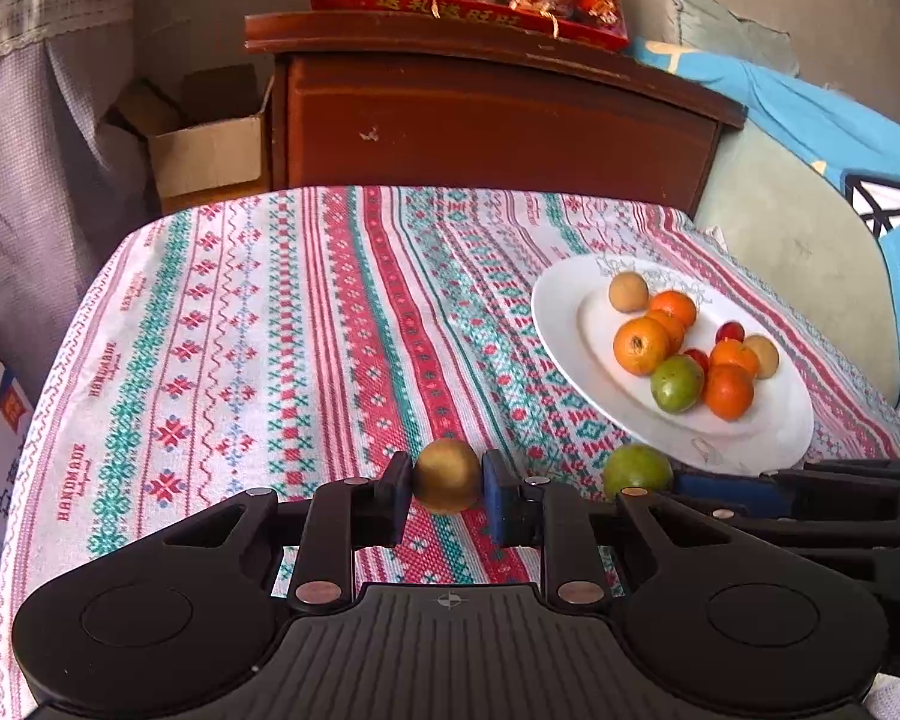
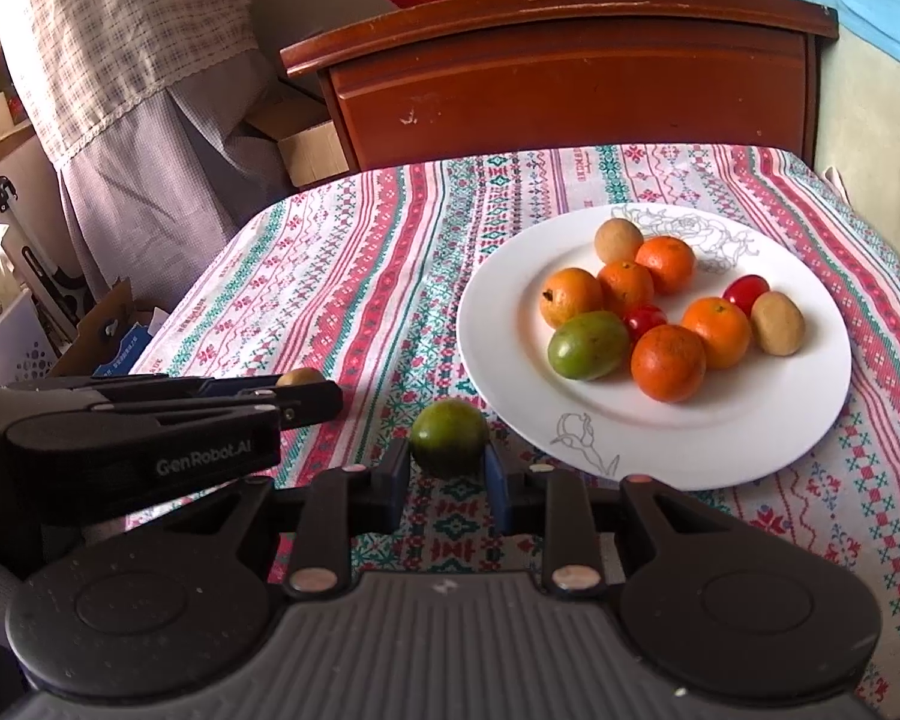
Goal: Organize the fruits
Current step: 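Carry kiwi and lime onto the white plate and open both grippers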
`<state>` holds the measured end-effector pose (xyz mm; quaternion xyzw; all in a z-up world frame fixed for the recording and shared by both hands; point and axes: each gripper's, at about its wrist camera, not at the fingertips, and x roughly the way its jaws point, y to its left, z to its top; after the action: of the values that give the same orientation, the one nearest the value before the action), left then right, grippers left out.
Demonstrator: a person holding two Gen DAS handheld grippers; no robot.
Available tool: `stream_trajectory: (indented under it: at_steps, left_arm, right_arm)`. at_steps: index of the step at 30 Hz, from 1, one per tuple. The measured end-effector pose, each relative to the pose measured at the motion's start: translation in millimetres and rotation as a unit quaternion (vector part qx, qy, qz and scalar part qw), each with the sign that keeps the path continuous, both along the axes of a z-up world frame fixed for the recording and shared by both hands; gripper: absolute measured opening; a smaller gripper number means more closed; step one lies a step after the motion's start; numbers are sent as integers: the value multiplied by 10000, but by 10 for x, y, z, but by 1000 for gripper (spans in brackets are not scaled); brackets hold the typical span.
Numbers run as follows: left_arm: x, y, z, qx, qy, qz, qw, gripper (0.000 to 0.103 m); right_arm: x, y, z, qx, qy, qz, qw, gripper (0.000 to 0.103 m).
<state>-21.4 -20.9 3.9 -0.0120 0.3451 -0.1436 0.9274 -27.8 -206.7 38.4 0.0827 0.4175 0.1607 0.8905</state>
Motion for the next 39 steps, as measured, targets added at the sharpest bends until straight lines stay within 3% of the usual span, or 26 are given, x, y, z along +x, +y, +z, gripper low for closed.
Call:
stream_trajectory:
  at_steps: [4, 7, 14, 22, 26, 39]
  left_arm:
    - [-33, -2, 106, -84, -97, -32, 9999, 22]
    - [-24, -19, 164, -135, -123, -58, 9998, 22]
    - [37, -118, 244, -207, -145, -97, 9996, 22]
    - [60, 20, 203, -272, -49, 138, 9995, 22]
    - [60, 49, 199, -252, -54, 172, 9995, 22]
    - [60, 63, 152, -230, 32, 170, 9996, 22]
  right_arm:
    - [-9, 7, 75, 25, -85, 5, 10000, 25]
    - [-5, -8, 135, -42, -167, -24, 9998, 16]
    - [50, -170, 143, -108, -70, -139, 9998, 16]
    - [51, -153, 136, 183, -38, -138, 9997, 24]
    - [55, -33, 107, 75, -21, 60, 10000, 32]
    - [138, 79, -12, -78, 98, 136, 9998, 29]
